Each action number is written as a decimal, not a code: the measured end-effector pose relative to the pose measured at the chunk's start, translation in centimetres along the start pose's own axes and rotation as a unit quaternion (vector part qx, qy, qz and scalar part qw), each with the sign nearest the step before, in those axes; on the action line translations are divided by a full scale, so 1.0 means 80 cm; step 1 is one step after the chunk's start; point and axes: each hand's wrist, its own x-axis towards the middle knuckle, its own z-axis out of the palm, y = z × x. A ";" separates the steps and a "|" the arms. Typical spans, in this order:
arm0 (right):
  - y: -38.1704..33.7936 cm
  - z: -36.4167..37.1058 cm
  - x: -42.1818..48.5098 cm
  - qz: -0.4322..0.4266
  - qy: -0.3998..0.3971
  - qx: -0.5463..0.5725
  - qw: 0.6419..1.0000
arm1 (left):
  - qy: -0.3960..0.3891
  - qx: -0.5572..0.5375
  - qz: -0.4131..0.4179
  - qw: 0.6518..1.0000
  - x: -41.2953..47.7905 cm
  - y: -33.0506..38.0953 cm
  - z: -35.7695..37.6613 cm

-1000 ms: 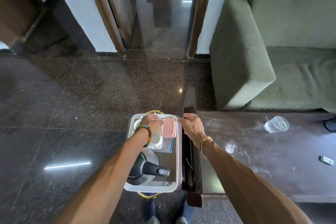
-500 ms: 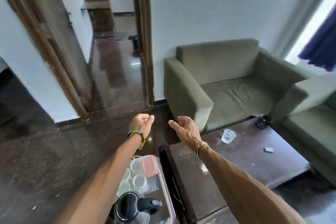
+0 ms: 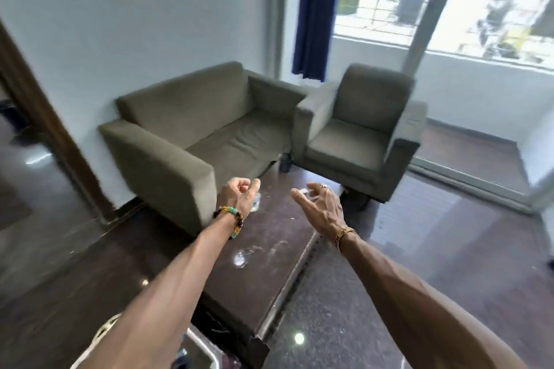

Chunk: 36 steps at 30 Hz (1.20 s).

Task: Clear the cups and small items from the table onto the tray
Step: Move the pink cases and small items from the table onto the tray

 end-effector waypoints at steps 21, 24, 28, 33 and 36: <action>0.282 -0.281 -0.035 0.208 0.222 0.016 0.952 | -0.208 0.013 0.073 0.975 -0.123 0.126 0.382; 0.312 -0.294 -0.039 0.245 0.233 0.012 0.941 | -0.239 0.029 0.082 0.967 -0.136 0.132 0.417; 0.350 -0.292 -0.047 0.296 0.234 0.005 0.926 | -0.286 0.061 0.084 0.953 -0.143 0.120 0.465; 0.371 -0.307 -0.040 0.336 0.238 -0.001 0.911 | -0.353 0.087 0.089 0.927 -0.146 0.131 0.517; 0.378 -0.328 -0.020 0.338 0.257 0.004 0.905 | -0.372 0.091 0.109 0.918 -0.137 0.153 0.541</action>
